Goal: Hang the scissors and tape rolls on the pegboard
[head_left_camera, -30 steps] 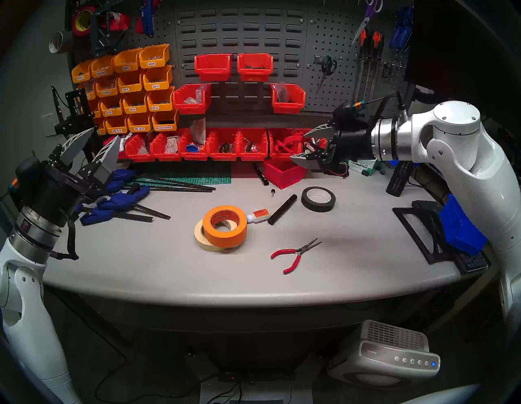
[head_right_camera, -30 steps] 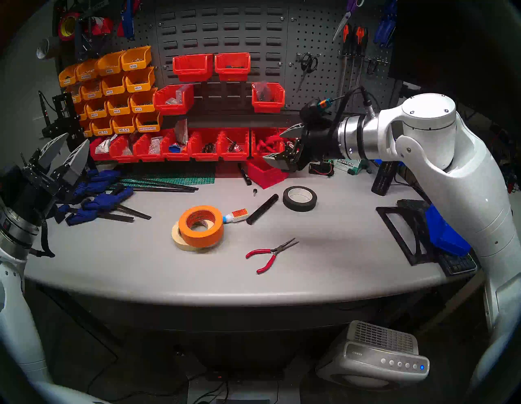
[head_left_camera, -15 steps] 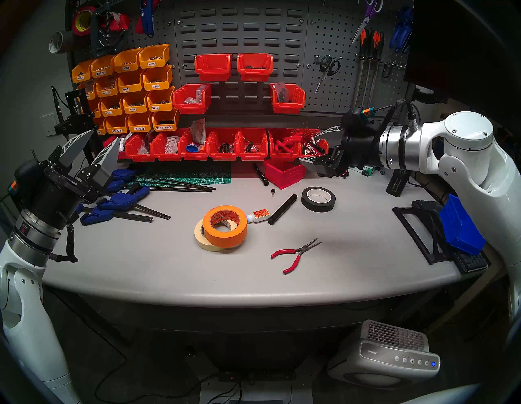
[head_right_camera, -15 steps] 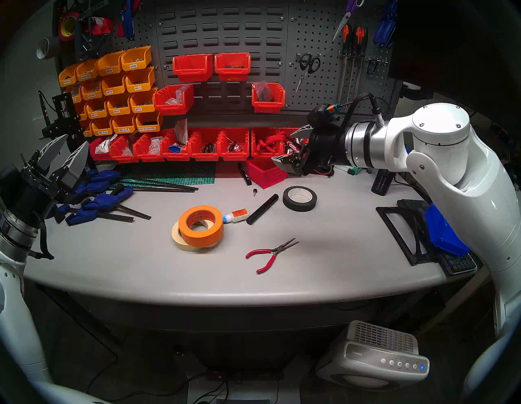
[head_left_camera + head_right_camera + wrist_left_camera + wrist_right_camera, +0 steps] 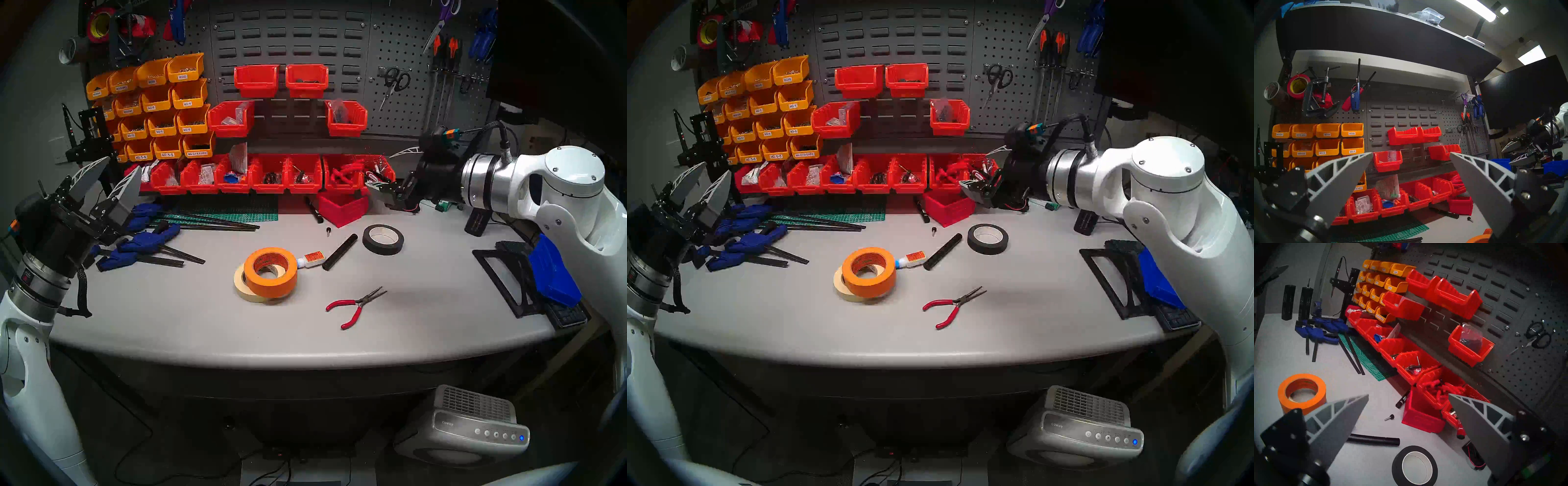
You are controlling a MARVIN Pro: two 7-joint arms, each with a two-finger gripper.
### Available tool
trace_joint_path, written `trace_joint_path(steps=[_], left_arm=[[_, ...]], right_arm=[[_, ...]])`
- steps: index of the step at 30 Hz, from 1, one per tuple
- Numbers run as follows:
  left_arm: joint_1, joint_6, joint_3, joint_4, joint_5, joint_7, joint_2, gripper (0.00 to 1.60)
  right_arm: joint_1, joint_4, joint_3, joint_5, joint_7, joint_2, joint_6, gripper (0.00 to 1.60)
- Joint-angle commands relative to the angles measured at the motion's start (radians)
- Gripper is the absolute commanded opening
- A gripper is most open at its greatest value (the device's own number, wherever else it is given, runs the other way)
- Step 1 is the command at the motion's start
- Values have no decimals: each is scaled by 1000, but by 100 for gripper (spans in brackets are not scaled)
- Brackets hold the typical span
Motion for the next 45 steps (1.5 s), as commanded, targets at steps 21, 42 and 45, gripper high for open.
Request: trace_joint_path(steps=[21,42,45], left_arm=[[-13,32,-19,-36,-18,3,-7,160],[-19,67,-26,-47,-24,12,-12,160],[-19,67,-26,-47,-24,12,-12,160]], right_arm=[[-404,-82,345,242,-316,-281,-141,160],[-508,-142,355,160,-168,-310,-278,160],[-515,-157,354,151,-162,-299,-263,160]])
